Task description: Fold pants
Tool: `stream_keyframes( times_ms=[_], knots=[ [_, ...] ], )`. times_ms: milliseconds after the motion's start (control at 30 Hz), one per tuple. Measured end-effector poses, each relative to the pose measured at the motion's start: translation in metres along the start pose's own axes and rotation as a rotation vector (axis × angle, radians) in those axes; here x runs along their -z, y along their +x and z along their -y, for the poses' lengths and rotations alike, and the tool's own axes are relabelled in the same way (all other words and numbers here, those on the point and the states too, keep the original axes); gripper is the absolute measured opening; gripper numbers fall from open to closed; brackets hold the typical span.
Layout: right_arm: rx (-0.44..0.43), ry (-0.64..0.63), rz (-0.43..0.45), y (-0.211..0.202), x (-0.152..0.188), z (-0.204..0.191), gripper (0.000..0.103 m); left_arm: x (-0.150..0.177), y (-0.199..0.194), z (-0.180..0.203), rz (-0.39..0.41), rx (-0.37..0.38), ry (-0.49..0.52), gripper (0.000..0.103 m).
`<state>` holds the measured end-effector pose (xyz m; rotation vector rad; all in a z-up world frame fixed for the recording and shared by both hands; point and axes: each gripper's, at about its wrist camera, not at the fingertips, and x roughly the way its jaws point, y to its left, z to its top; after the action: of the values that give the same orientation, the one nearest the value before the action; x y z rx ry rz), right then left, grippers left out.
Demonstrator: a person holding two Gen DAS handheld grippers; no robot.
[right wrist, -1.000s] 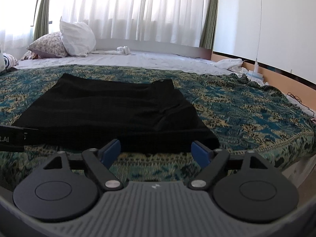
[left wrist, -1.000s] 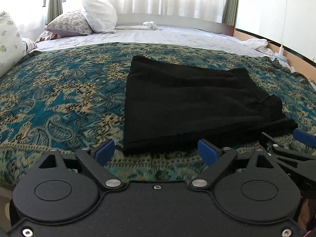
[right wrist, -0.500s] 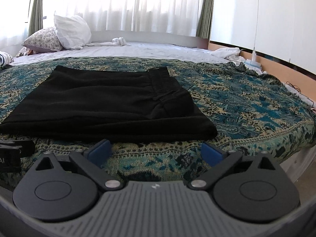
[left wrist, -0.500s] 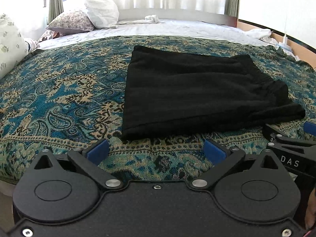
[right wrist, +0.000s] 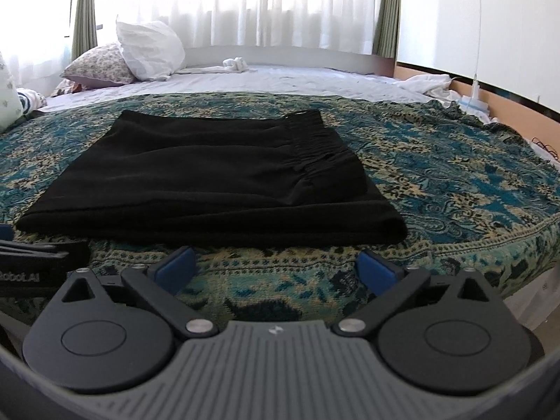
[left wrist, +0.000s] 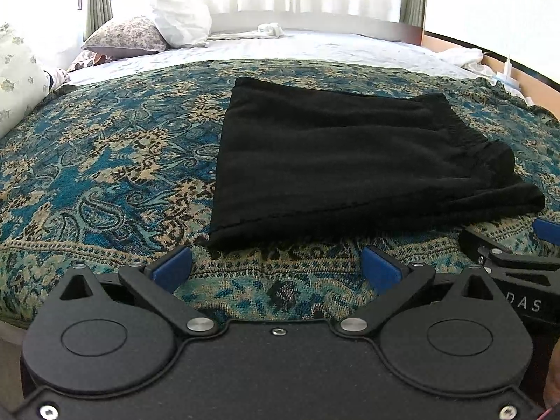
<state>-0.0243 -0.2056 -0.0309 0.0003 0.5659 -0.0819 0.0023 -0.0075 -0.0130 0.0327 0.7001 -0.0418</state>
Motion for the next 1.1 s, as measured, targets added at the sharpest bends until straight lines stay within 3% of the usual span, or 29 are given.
stream_keyframes(
  times_ms=[1100],
  knots=[
    [-0.01,-0.038,-0.001,0.0018,0.0031,-0.0035,0.103,0.0,0.0043,0.0012,-0.003,-0.008,-0.017,0.103]
  ],
)
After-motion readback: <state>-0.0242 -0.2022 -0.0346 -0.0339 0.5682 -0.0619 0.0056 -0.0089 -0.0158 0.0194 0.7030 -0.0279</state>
